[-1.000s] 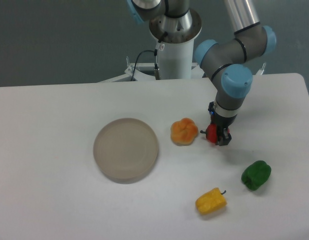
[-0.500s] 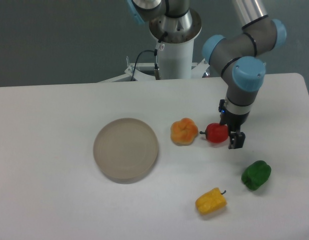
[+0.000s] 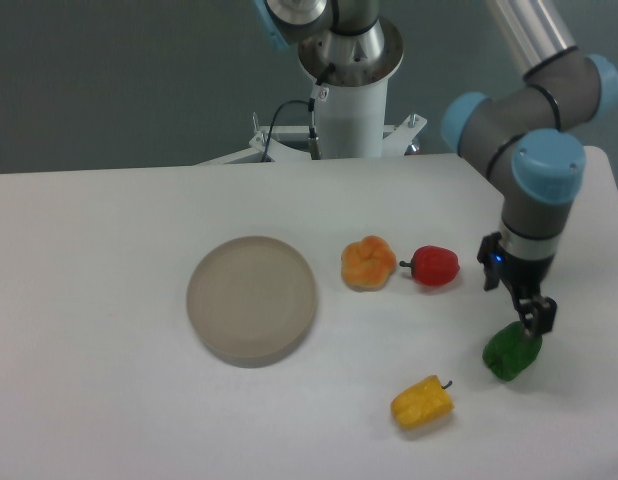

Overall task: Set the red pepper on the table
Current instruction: 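Open the gripper and withdraw it toward the green pepper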

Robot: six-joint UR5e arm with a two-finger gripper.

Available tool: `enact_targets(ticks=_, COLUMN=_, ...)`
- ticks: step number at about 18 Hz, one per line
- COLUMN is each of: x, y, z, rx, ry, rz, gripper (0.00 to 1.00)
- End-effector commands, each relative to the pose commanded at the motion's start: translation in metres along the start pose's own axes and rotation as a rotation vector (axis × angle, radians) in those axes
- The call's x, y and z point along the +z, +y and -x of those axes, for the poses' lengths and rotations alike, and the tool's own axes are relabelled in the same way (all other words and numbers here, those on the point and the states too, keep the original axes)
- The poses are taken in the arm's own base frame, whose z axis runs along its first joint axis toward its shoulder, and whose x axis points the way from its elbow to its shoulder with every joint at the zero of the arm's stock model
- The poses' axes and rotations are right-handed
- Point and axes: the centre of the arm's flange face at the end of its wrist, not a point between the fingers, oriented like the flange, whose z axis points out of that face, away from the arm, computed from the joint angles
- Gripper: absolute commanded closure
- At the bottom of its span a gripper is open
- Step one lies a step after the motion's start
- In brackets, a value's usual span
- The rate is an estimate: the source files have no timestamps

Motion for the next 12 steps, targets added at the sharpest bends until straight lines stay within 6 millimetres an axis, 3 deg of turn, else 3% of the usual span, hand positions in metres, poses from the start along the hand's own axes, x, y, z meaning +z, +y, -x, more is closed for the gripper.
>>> enact_targets(ticks=4, x=-0.004, y=0.0, z=0.03, rx=-0.007, ry=-0.05, rz=0.007, gripper=0.0)
enact_targets(ticks=12, x=-0.009, y=-0.004, z=0.037, rx=0.009, ry=-0.073, rz=0.012, gripper=0.0)
